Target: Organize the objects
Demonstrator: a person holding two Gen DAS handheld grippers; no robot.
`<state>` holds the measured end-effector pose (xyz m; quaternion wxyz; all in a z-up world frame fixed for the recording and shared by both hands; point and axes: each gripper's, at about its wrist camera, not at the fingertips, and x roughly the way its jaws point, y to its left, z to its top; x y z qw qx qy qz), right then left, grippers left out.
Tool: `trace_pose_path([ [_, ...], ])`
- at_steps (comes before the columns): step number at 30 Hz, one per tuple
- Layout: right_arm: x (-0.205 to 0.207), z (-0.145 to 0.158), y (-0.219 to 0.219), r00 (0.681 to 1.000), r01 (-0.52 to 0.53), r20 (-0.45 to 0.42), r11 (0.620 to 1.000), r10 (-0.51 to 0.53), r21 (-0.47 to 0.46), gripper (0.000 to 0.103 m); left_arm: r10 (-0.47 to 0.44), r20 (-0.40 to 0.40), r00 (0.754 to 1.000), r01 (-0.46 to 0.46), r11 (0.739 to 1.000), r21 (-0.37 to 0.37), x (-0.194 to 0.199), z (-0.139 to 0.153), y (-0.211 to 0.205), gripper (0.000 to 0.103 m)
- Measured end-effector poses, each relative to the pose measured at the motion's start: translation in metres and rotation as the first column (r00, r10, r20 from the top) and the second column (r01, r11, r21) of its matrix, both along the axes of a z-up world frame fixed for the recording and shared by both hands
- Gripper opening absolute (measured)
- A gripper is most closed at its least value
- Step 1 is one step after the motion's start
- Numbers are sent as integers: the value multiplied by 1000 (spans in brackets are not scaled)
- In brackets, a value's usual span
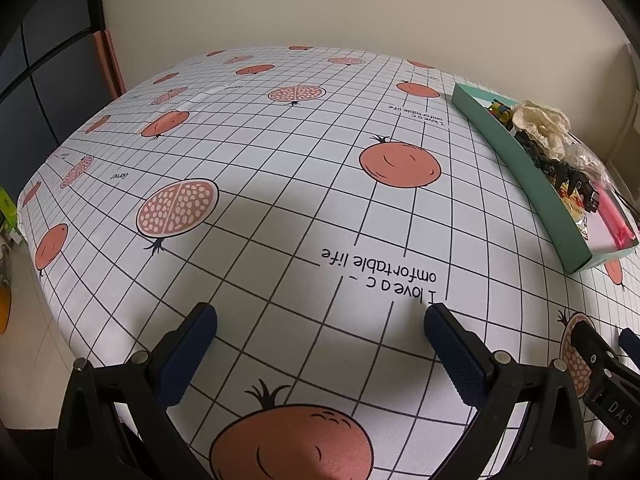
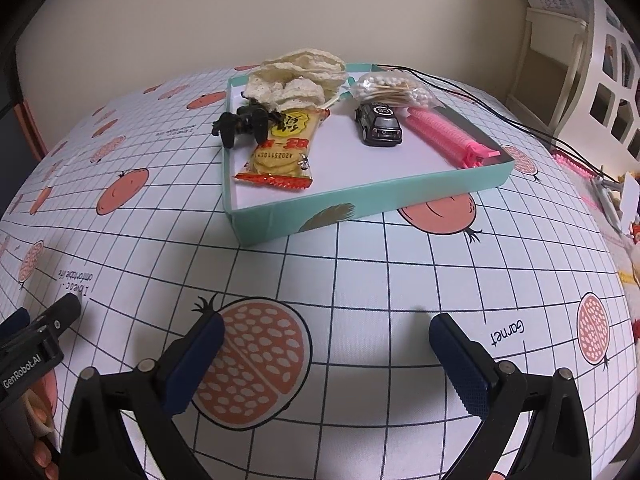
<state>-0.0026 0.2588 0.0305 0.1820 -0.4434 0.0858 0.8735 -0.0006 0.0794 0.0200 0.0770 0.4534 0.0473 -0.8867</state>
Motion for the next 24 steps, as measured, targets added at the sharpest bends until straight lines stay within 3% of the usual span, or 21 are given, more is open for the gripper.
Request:
trace_pose_path([
  [24,0,-1,2,1000,3,-6,1000,-3,3,103,4,0,1000,-4,1000,1,1,-1,-1,103],
])
